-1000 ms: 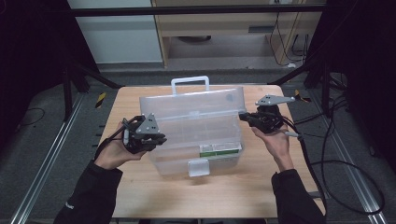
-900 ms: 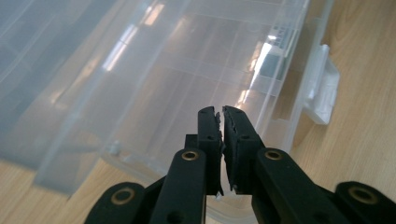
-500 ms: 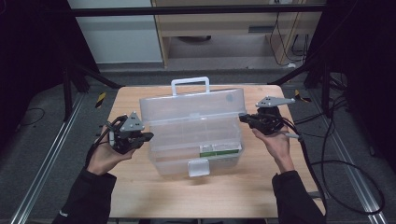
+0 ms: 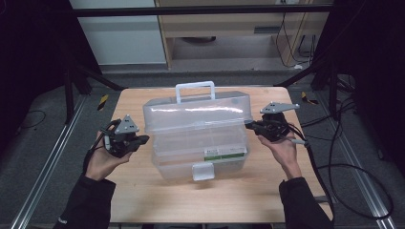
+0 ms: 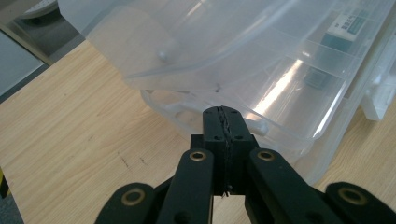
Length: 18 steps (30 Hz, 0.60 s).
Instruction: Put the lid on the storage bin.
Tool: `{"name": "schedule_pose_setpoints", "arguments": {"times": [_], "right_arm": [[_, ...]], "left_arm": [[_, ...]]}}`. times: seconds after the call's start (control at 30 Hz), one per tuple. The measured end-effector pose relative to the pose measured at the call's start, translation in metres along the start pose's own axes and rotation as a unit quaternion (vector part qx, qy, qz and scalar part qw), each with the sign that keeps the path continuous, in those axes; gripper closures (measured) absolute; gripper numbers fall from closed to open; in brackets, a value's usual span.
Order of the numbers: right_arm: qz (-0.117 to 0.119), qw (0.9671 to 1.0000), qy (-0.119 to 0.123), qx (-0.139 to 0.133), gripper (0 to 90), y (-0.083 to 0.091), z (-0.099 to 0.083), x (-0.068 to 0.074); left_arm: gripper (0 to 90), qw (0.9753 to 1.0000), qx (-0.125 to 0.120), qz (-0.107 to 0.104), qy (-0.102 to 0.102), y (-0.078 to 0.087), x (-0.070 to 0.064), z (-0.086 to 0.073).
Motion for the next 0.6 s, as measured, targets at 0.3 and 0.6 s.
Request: {"name": "schedule_pose_setpoints", "arguments": {"times": [0.3,0.6], "right_arm": [[-0.018,0.9998,0.0,0.012,90.0,0.005,-0.016,-0.003],[-0.022,0.9996,0.002,0.018,90.0,0.006,-0.03,-0.003]], "left_arm": [[89.3,1.0,0.002,-0.001,0.004,0.0,0.0,-0.006],[89.3,1.0,0.005,-0.006,0.003,-0.005,-0.004,-0.014]]}}
Point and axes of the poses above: each handheld gripper's, and its own axes: y roughly backward along the jaws, z roughly out of its top, x roughly to its left, the point moved 7 cm from there along -y, roughly forward along the jaws, and after that the axes turned 4 degrees about -x, right-handed, at the moved point
